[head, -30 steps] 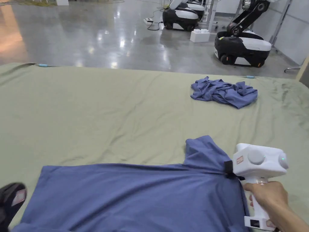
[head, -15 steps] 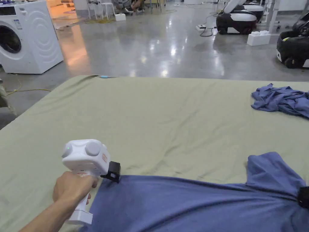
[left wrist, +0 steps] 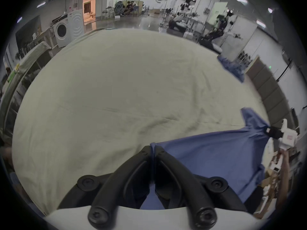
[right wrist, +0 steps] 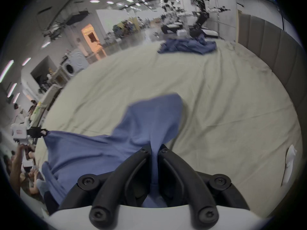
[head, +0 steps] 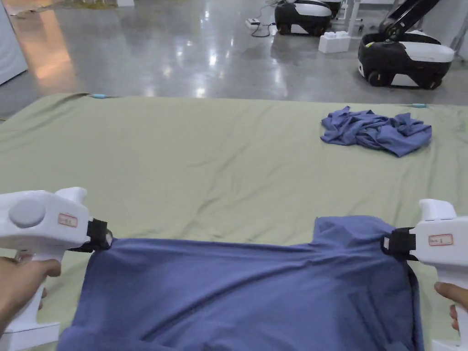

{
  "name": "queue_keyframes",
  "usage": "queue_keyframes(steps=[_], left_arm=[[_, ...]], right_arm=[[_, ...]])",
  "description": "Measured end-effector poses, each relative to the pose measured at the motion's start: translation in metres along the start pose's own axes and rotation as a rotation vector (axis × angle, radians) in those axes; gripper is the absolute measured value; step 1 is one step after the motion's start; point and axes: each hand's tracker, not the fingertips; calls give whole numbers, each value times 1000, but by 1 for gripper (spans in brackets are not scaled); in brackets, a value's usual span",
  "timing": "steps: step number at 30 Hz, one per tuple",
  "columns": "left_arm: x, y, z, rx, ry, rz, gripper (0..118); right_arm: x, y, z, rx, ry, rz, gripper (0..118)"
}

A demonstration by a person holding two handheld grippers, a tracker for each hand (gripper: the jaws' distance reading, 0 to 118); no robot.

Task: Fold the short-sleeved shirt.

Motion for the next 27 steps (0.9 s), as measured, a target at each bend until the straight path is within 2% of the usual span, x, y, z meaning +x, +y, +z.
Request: queue_keyframes(steps=[2, 3, 5, 10, 12, 14, 16, 17, 19, 21, 25, 27], left_arm=[[-5, -11, 27, 43, -52, 5, 3], [-6, -19, 43, 61, -78, -8, 3], [-11, -40, 73, 92, -116, -14, 3], [-47, -103, 127, 146, -162, 10, 3], [-61, -130, 137, 148, -161, 14, 3], [-75, -158, 135, 125, -200, 52, 3], [-87, -184, 124, 65, -235, 108, 3], [-89, -194, 118, 37, -221, 93, 3], [-87, -206, 103, 11, -173, 52, 3], [-85, -211, 90, -13, -150, 53, 3], [-84, -213, 80, -6, -147, 62, 3], [-86, -215, 78, -5, -145, 70, 3]], right_arm=[[-9, -4, 29, 23, 17, 54, 7], [-12, -6, 44, 38, 48, 54, 7], [-9, -13, 76, 83, 134, 12, 7], [3, -64, 144, 97, 166, -14, 7], [12, -92, 156, 28, 195, -72, 7], [21, -125, 155, -42, 181, -120, 7], [30, -155, 145, -120, 133, -136, 7], [30, -172, 140, -145, 113, -136, 7], [29, -196, 125, -205, 87, -94, 7], [19, -210, 114, -229, 68, -87, 7], [14, -204, 119, -234, 26, -83, 7], [10, -201, 118, -225, 10, -44, 7]])
